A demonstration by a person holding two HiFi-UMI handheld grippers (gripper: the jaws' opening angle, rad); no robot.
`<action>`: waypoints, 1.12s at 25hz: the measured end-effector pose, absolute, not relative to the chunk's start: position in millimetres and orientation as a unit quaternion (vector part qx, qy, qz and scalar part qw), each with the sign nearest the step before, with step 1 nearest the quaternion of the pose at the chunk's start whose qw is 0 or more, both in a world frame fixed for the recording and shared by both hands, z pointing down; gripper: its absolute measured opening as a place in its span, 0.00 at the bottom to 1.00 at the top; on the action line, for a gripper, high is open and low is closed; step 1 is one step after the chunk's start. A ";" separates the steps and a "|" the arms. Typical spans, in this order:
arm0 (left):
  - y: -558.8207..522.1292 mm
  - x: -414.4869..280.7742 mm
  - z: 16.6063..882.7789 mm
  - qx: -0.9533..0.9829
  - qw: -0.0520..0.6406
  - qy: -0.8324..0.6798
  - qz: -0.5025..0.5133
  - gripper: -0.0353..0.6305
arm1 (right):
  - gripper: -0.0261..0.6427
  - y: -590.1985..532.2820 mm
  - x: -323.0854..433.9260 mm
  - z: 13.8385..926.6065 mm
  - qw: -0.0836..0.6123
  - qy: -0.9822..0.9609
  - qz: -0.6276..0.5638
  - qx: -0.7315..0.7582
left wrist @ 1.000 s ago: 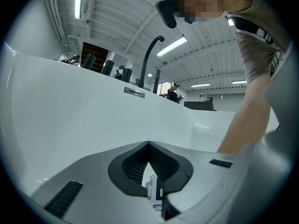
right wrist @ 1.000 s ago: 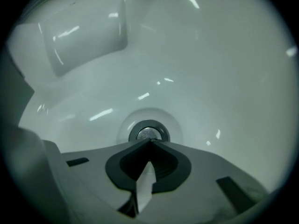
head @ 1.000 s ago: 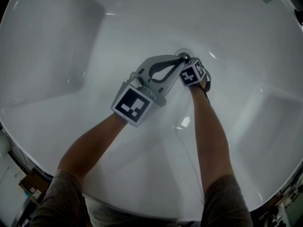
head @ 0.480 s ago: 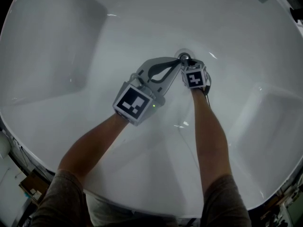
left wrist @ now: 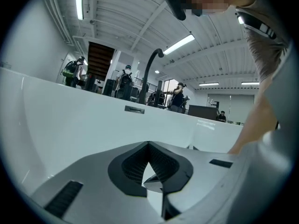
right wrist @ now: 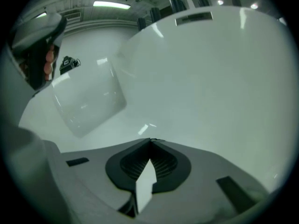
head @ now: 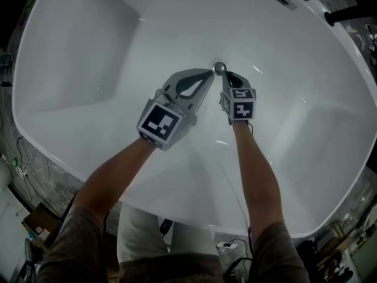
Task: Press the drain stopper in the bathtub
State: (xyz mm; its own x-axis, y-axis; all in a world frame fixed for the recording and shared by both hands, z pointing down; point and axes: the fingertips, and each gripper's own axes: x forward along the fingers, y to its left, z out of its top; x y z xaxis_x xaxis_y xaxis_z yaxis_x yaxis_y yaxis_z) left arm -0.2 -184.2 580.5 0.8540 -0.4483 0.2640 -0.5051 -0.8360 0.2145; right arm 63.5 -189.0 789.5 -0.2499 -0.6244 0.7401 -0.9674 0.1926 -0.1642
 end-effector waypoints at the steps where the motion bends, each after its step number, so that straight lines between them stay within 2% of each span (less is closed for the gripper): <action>1: -181.7 -0.3 565.8 0.951 0.138 -0.255 0.103 0.06 | 0.04 -187.8 63.4 765.5 0.258 -0.729 0.314 0.551; 11: -137.5 4.7 410.9 0.941 0.138 -0.293 0.102 0.06 | 0.04 -156.2 54.3 525.0 0.184 -0.771 0.280 0.542; 17: -104.2 3.4 317.3 0.932 0.134 -0.322 0.099 0.06 | 0.04 -121.3 51.9 401.1 0.163 -0.791 0.258 0.531; 28: -26.1 -8.3 168.2 0.918 0.147 -0.355 0.098 0.06 | 0.04 -44.7 33.7 222.4 0.118 -0.834 0.228 0.489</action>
